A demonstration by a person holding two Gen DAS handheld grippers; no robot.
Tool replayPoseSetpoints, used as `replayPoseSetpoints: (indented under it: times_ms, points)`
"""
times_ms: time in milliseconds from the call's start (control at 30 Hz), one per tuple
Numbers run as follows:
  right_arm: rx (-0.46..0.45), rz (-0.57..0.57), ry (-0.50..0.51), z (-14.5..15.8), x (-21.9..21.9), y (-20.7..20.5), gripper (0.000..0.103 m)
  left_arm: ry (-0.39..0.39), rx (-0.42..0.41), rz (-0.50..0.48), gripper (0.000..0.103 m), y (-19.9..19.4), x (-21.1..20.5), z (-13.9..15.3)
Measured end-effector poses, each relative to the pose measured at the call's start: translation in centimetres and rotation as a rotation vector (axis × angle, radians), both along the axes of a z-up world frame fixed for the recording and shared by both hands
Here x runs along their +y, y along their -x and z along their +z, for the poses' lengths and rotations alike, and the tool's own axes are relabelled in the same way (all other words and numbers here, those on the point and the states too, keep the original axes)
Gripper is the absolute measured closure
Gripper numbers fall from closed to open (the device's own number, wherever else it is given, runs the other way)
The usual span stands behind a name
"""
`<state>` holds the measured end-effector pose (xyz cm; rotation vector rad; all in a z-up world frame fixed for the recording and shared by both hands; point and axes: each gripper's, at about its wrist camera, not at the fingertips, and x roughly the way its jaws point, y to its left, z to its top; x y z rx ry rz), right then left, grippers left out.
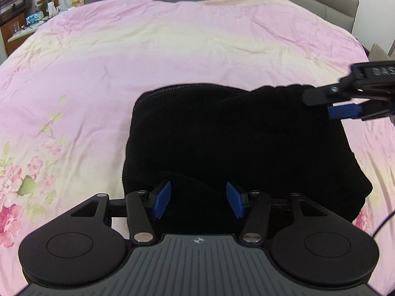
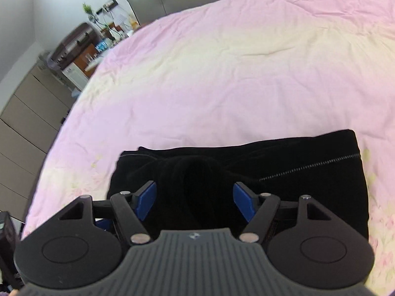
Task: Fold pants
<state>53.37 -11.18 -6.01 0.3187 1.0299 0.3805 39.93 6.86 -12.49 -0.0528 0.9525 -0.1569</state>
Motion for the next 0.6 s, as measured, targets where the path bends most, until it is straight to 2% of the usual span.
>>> replayPoseSetpoints:
  times_ms: [133, 167, 233, 267, 333, 367, 433, 500, 600]
  points:
    - [0.013, -0.001, -0.041, -1.9, 0.8, -1.4, 0.038, 0.001, 0.02, -0.028, 0.042, -0.1, 0.1, -1.1]
    - [0.018, 0.004, -0.066, -2.2, 0.9, -1.6, 0.047, 0.005, 0.026, -0.031, 0.042, -0.1, 0.1, -1.4]
    - [0.031, 0.0, -0.071, -2.8, 1.2, -1.7, 0.053, 0.016, 0.032, -0.028, 0.042, 0.0, 0.3, -1.6]
    - [0.026, -0.001, -0.05, -2.7, 1.2, -1.6, 0.067, 0.023, 0.031, -0.026, 0.043, 0.1, 0.4, -1.6]
    - [-0.007, 0.012, -0.012, -1.6, 1.0, -0.9, 0.088, 0.036, 0.021, -0.027, 0.046, 0.4, 0.7, -1.0]
    - [-0.034, 0.02, -0.015, -0.5, 0.8, -0.3, 0.093, 0.048, 0.004, -0.036, 0.046, 0.7, 0.9, -0.4]
    - [-0.079, 0.033, 0.028, 1.4, 0.3, 1.0, 0.094, 0.069, -0.022, -0.055, 0.046, 1.4, 1.3, 0.4]
    - [-0.09, 0.006, 0.065, 1.9, -0.7, 1.6, 0.095, 0.076, -0.025, -0.061, 0.046, 1.7, 1.6, 0.7]
    - [0.011, -0.083, 0.058, -0.6, -2.6, 1.5, 0.094, 0.05, 0.006, -0.04, 0.049, 1.6, 1.3, -0.3]
